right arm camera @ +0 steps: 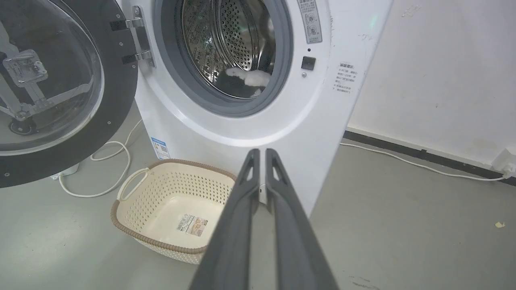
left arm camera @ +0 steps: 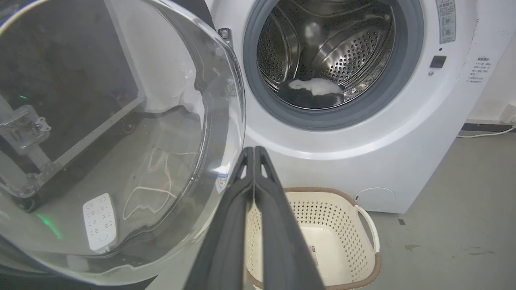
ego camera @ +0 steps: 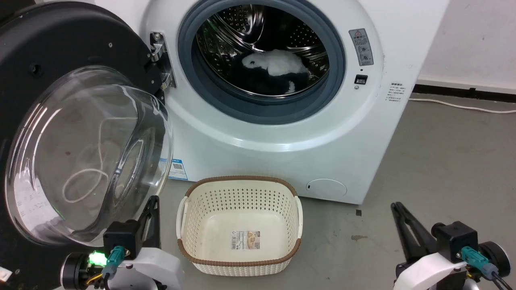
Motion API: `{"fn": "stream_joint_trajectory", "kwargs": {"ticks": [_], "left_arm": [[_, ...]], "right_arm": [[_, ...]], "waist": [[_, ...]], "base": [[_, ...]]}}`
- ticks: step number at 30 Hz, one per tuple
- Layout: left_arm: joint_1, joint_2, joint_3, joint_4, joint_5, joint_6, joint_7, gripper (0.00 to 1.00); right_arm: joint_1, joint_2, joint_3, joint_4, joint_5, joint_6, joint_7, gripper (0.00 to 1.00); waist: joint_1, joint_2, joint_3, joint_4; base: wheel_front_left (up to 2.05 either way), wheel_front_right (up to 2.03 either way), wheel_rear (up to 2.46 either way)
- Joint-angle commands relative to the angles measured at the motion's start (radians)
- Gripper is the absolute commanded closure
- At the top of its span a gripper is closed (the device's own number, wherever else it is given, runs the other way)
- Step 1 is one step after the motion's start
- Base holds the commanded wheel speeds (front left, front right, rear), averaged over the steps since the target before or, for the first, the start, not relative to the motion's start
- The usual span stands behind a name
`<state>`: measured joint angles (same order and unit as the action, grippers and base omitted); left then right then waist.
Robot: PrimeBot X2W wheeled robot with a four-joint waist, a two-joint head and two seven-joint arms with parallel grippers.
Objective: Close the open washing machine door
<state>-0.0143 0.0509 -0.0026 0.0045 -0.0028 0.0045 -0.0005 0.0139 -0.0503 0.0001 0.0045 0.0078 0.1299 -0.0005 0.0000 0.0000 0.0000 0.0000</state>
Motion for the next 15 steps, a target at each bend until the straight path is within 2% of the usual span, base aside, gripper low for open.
{"fn": "stream_joint_trajectory", "kwargs": {"ticks": [1,2,3,4,15], "left_arm": [[0.000,0.000,0.000,0.000,0.000,0.000,0.000,0.00],[0.000,0.000,-0.001,0.001,-0.001,0.001,0.000,1.00],[0.000,0.000,-0.001,0.001,-0.001,0.001,0.000,1.00],[0.001,0.000,-0.002,0.002,-0.004,0.001,-0.003,0.00],[0.006,0.000,-0.013,0.014,-0.026,0.000,-0.023,0.00]], "right_arm": [[0.000,0.000,0.000,0.000,0.001,0.000,0.000,0.00],[0.001,0.000,0.000,0.001,0.001,0.000,0.000,1.00],[0.001,0.000,0.000,0.001,0.001,0.000,0.000,1.00],[0.002,0.000,0.001,0.002,0.005,0.000,-0.003,0.00],[0.013,0.000,0.005,0.010,0.030,0.000,-0.024,0.00]], "waist": [[0.0000,0.0000,0.000,0.000],[0.0000,0.0000,0.000,0.000],[0.0000,0.0000,0.000,0.000],[0.0000,0.0000,0.000,0.000],[0.0000,0.0000,0.001,0.000]], "base": [[0.00,0.00,0.00],[0.00,0.00,0.00],[0.00,0.00,0.00],[0.00,0.00,0.00],[0.00,0.00,0.00]]}}
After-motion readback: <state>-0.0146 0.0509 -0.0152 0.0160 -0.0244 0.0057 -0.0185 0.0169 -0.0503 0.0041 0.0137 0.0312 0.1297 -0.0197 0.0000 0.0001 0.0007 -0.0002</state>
